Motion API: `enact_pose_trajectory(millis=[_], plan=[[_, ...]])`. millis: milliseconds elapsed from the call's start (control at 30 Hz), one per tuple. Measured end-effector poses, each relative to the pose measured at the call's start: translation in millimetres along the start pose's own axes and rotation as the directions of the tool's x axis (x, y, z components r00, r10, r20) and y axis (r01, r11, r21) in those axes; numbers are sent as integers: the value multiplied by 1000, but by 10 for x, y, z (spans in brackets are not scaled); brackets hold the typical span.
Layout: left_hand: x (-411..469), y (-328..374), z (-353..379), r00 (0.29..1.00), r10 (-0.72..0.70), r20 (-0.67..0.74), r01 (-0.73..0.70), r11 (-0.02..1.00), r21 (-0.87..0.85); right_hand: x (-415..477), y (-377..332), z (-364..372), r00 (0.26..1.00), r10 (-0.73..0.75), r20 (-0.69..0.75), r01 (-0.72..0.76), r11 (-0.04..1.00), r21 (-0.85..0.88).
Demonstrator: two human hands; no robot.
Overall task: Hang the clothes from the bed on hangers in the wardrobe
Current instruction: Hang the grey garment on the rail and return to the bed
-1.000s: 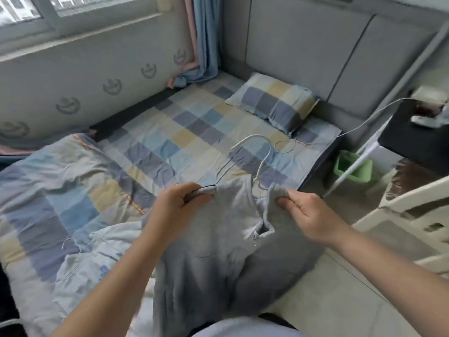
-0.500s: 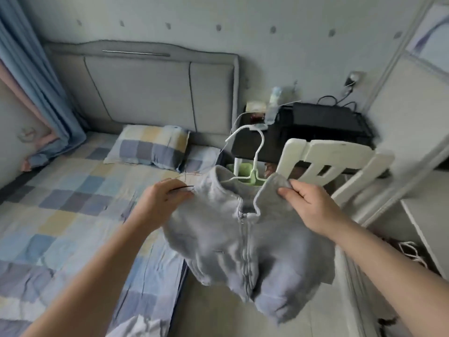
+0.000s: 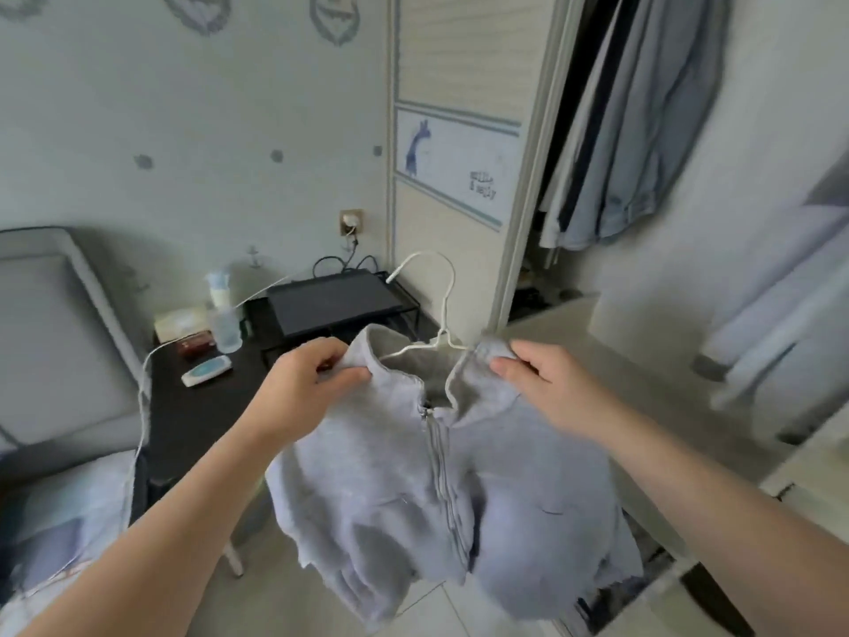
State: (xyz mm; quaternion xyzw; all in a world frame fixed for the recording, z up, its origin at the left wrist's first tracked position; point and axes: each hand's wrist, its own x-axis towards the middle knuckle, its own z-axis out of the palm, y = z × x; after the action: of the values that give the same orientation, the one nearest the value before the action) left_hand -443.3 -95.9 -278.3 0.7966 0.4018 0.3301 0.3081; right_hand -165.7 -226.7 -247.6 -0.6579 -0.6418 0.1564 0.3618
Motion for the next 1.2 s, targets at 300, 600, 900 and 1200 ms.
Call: enact_pose_trajectory(millis=[300, 600, 900, 1200], plan=[[1876, 448, 632, 923, 339, 180, -302, 931, -205, 461, 141, -856, 933, 149, -328, -248, 926, -286], [3241, 1640, 1372, 778, 599, 188, -494, 769, -407, 632, 124, -2063, 812, 157, -562, -452, 779, -434], [4465, 3264, 1765, 640, 768, 19, -662, 563, -495, 1104, -70, -3636, 741, -46, -670, -463, 688, -559], [5412, 4641, 1945, 535, 828, -165, -800, 435, -413, 1612, -274, -4835, 644, -173, -745, -559, 558, -613]])
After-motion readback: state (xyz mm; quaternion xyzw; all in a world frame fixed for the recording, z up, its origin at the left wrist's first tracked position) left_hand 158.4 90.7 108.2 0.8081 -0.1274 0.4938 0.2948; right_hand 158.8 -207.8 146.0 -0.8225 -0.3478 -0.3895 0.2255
